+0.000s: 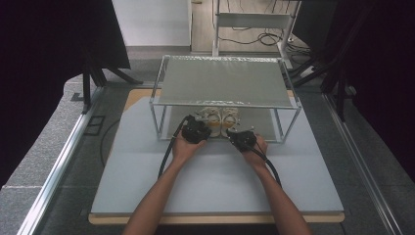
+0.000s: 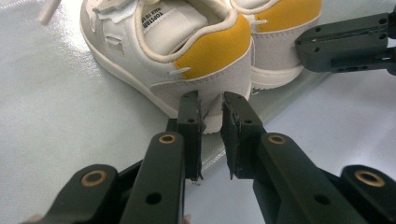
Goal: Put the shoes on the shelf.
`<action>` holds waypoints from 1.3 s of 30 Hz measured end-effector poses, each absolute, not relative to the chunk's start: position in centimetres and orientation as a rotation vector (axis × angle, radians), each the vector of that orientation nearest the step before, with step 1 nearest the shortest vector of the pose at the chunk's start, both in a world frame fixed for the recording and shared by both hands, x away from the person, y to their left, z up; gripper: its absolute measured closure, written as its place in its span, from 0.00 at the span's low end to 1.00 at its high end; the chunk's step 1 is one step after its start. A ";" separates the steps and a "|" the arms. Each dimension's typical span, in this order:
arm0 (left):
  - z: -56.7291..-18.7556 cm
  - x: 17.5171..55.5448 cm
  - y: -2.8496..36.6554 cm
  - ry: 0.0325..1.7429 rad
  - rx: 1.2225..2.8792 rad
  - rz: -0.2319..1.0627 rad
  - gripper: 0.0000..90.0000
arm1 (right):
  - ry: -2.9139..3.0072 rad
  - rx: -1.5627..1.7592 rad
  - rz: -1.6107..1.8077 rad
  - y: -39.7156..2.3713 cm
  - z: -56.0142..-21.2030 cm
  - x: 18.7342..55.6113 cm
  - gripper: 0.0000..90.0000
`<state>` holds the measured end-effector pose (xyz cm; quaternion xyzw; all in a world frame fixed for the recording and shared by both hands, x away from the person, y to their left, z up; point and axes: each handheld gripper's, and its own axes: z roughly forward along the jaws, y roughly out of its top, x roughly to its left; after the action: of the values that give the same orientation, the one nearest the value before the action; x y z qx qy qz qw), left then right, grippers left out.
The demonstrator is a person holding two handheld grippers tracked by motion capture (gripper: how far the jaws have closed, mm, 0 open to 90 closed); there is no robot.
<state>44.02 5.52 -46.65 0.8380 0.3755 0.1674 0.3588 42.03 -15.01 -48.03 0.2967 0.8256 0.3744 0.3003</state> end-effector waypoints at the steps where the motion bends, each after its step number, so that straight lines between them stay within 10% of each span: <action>1: -46.7 44.0 5.5 0.969 2.161 0.431 0.86 | 2.183 0.798 0.994 -15.0 -48.1 42.1 0.98; 17: -46.9 44.0 5.5 0.977 2.141 0.434 0.83 | 2.186 0.797 0.997 -15.0 -48.3 42.2 0.96; 26: -46.2 42.2 6.5 0.969 2.072 0.379 0.57 | 2.179 0.778 1.043 -15.9 -47.6 41.1 0.77; 39: -46.0 36.2 10.0 0.925 1.992 0.302 0.47 | 2.175 0.769 1.212 -19.1 -46.4 36.3 0.64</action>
<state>36.23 9.99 -46.01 0.8041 0.3736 0.1219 0.4461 36.30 -19.07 -46.42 0.2845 0.8050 0.4484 0.2646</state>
